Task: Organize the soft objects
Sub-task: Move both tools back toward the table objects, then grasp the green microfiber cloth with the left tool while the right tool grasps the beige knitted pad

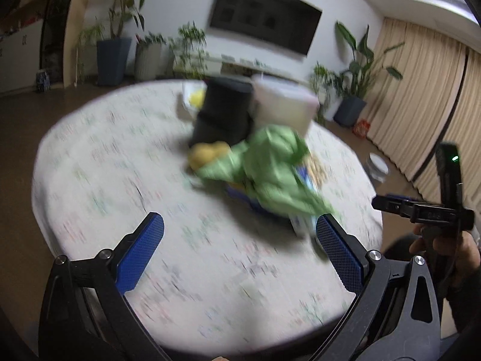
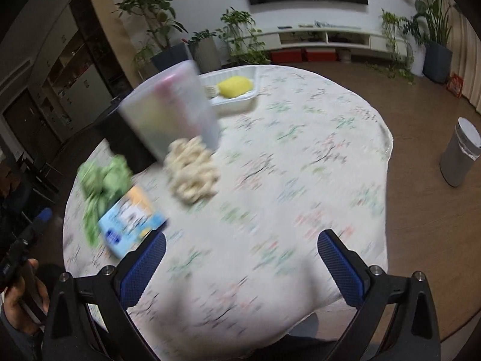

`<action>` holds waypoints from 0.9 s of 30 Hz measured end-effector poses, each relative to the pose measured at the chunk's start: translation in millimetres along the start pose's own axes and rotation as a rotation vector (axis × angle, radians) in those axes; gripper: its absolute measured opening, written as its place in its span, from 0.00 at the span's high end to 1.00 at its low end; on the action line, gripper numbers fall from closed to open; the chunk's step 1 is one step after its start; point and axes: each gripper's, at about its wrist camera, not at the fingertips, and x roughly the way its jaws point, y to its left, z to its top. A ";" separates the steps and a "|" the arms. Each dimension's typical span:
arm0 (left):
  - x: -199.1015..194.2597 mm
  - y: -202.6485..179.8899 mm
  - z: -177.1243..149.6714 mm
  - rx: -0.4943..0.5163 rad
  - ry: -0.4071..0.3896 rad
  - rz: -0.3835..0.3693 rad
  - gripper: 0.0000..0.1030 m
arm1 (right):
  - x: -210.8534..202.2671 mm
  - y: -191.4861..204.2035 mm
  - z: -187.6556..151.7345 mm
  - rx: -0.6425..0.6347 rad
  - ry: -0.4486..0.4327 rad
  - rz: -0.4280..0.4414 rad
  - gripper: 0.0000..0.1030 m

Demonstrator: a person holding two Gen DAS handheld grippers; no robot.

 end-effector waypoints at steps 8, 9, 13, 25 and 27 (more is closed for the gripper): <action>9.8 -4.5 1.2 -0.034 0.076 -0.025 0.00 | -1.6 75.5 -53.2 -0.150 -0.025 0.008 0.00; 10.2 -4.7 4.6 -0.036 0.077 0.000 0.00 | 0.7 80.8 -54.8 -0.164 -0.022 0.007 0.00; 17.1 -3.5 19.5 -0.053 0.077 -0.004 0.00 | 7.9 88.3 -52.7 -0.167 -0.008 0.001 0.00; 61.8 -20.5 59.7 0.018 0.092 -0.075 0.00 | 20.2 76.9 -45.0 -0.118 0.019 -0.013 0.01; 71.7 -14.6 67.2 -0.004 0.142 -0.052 0.00 | 20.6 76.5 -41.5 -0.110 0.009 0.002 0.00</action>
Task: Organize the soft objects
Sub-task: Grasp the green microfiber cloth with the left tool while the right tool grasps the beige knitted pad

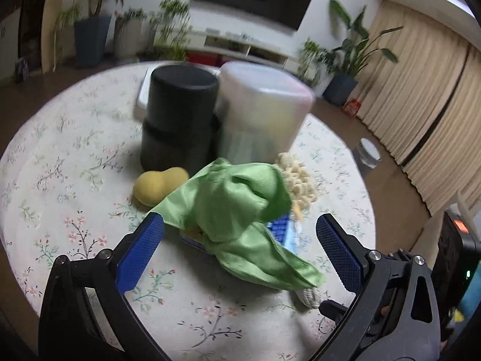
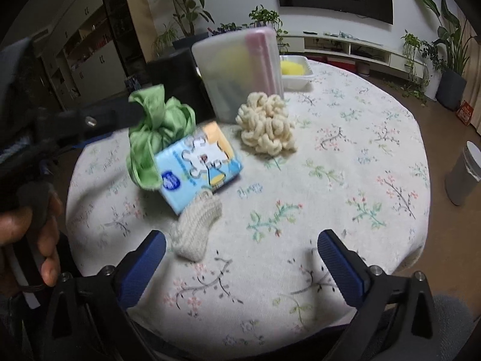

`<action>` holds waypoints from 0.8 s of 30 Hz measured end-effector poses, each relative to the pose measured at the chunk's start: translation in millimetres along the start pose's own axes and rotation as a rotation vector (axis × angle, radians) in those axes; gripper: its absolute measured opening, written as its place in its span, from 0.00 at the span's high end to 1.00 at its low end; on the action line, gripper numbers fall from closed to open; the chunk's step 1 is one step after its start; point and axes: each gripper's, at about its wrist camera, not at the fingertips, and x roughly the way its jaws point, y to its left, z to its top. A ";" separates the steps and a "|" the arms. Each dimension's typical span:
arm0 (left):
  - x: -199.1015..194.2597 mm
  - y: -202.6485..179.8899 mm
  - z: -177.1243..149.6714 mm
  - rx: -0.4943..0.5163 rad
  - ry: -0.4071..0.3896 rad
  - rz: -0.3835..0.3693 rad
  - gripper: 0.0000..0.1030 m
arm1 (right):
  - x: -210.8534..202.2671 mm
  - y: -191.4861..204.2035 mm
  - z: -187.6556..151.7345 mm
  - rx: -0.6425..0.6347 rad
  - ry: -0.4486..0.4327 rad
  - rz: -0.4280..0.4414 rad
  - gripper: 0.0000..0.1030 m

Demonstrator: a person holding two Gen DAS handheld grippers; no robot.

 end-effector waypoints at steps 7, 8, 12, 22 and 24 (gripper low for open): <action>13.8 -18.9 7.6 0.161 0.034 0.094 0.02 | 10.0 6.4 3.6 -0.016 0.021 0.007 0.00; 17.0 -21.5 7.5 0.180 0.038 0.096 0.02 | 10.9 6.6 3.1 -0.017 0.022 0.005 0.00; 31.6 -15.9 7.5 0.145 0.090 0.046 0.40 | 15.6 3.0 3.2 0.003 0.043 -0.014 0.00; 30.4 -5.3 3.5 0.128 0.094 0.013 0.40 | 25.8 11.0 9.7 0.007 0.061 -0.007 0.16; 28.5 -3.3 1.8 0.133 0.092 0.017 0.40 | 25.5 14.6 8.4 -0.007 0.058 -0.018 0.17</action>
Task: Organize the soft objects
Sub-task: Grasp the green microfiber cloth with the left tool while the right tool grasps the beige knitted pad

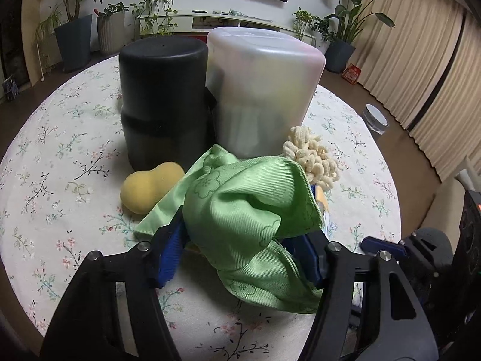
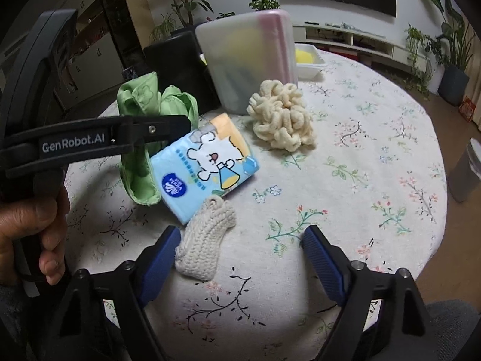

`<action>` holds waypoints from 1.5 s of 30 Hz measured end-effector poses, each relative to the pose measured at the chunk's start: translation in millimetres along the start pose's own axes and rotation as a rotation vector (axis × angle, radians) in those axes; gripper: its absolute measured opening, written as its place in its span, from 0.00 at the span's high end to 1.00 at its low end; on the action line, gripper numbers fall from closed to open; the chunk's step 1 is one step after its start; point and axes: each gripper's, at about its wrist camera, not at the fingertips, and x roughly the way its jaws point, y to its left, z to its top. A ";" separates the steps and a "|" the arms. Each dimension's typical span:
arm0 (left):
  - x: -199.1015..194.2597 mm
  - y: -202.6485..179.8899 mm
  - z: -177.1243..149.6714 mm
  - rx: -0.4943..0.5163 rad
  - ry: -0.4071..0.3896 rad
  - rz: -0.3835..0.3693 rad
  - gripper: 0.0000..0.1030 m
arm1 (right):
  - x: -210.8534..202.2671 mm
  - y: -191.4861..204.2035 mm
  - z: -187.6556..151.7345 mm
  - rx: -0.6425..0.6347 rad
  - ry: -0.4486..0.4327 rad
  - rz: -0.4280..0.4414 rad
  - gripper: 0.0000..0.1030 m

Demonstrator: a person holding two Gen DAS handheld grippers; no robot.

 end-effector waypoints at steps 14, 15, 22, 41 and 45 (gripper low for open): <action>-7.0 0.5 -7.9 0.005 -0.044 -0.034 0.43 | 0.2 6.9 -1.6 -0.045 0.008 -0.010 0.34; -7.9 0.3 -7.9 0.006 -0.050 -0.036 0.43 | -0.1 8.1 -1.5 -0.047 0.007 -0.012 0.34; -4.1 1.5 -7.7 0.007 -0.047 -0.032 0.56 | -1.1 10.5 -2.0 -0.073 -0.002 -0.010 0.45; -34.2 13.3 -24.4 -0.066 -0.073 -0.043 0.69 | -14.3 5.2 -6.6 -0.096 -0.012 0.009 0.76; -51.8 18.8 -37.8 -0.077 -0.052 -0.043 0.69 | -23.0 3.4 -6.5 -0.100 -0.014 0.012 0.76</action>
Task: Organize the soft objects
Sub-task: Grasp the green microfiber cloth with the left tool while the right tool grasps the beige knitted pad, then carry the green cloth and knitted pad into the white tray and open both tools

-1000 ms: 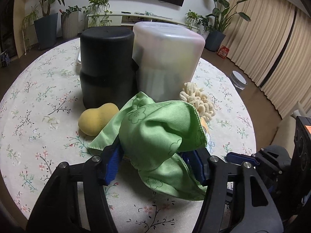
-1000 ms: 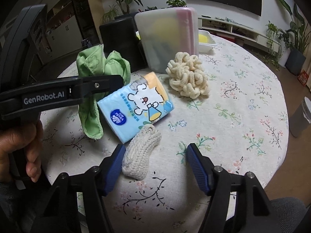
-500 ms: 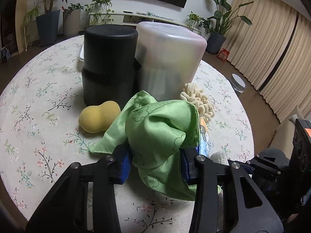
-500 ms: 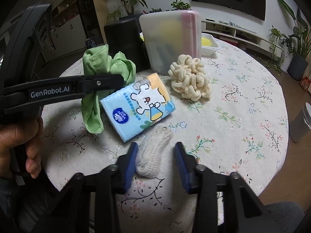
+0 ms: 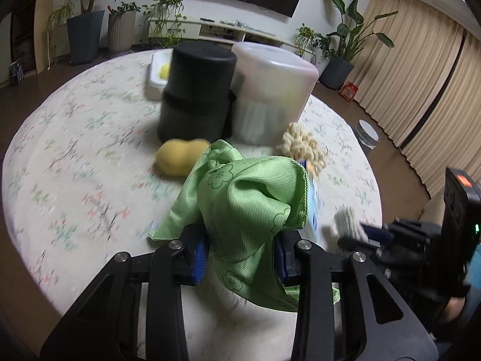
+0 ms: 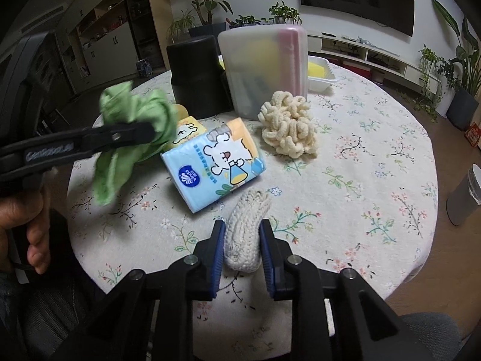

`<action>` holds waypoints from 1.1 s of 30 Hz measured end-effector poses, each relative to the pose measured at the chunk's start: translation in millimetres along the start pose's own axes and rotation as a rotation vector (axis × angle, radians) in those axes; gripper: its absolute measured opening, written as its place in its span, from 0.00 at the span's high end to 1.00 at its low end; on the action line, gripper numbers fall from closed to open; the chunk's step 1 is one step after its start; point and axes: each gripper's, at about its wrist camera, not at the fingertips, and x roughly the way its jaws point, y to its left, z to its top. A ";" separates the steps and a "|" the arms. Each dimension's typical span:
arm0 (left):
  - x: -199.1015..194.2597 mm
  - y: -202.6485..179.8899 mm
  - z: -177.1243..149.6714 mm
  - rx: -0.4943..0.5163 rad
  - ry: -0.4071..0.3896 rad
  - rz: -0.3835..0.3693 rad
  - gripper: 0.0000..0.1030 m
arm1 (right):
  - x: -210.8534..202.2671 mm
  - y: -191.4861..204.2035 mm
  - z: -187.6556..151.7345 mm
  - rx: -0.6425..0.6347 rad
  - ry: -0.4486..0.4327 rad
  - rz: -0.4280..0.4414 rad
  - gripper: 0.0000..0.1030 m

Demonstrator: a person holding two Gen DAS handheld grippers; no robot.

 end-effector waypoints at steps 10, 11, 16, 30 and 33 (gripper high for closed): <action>-23.8 31.1 -20.8 -0.040 0.074 0.041 0.69 | -15.8 -10.3 1.0 -0.001 0.042 0.031 0.76; -24.7 33.9 -20.3 -0.042 0.074 0.047 0.69 | -17.0 -13.9 1.7 0.006 0.047 0.031 0.76; -24.9 43.8 -12.7 -0.039 0.083 0.059 0.69 | -20.9 -34.6 10.2 0.033 0.064 0.022 0.76; -19.8 99.0 33.9 -0.060 0.064 0.117 0.69 | -16.3 -110.6 50.8 0.090 0.069 -0.040 0.76; -18.6 119.3 56.5 -0.068 0.050 0.143 0.69 | -11.2 -137.6 65.9 0.099 0.067 -0.077 0.76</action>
